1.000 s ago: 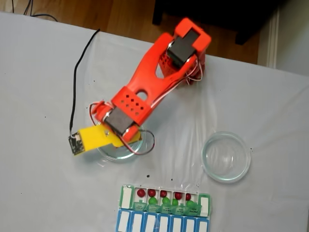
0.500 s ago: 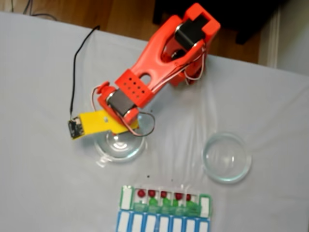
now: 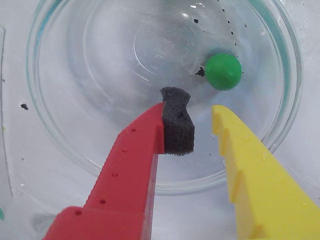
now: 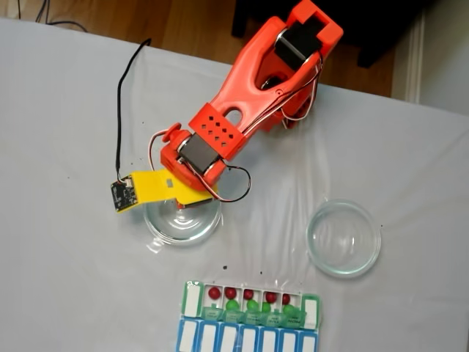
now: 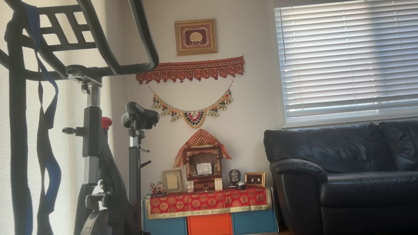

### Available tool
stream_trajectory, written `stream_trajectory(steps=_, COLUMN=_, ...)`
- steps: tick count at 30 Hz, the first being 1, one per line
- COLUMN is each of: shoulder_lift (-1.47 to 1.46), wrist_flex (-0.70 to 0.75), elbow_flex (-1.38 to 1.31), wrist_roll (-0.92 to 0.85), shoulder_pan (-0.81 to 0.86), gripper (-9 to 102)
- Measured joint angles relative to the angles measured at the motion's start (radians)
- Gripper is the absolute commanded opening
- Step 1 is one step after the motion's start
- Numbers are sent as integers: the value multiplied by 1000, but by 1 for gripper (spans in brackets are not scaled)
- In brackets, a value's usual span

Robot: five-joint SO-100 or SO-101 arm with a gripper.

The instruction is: Sort medicines into box.

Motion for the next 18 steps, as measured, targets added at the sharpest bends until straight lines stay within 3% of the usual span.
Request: stream_trajectory(steps=18, shoulder_lift=-74, wrist_flex=-48, elbow_flex=0, wrist_roll=3, shoulder_pan=-3, gripper=21)
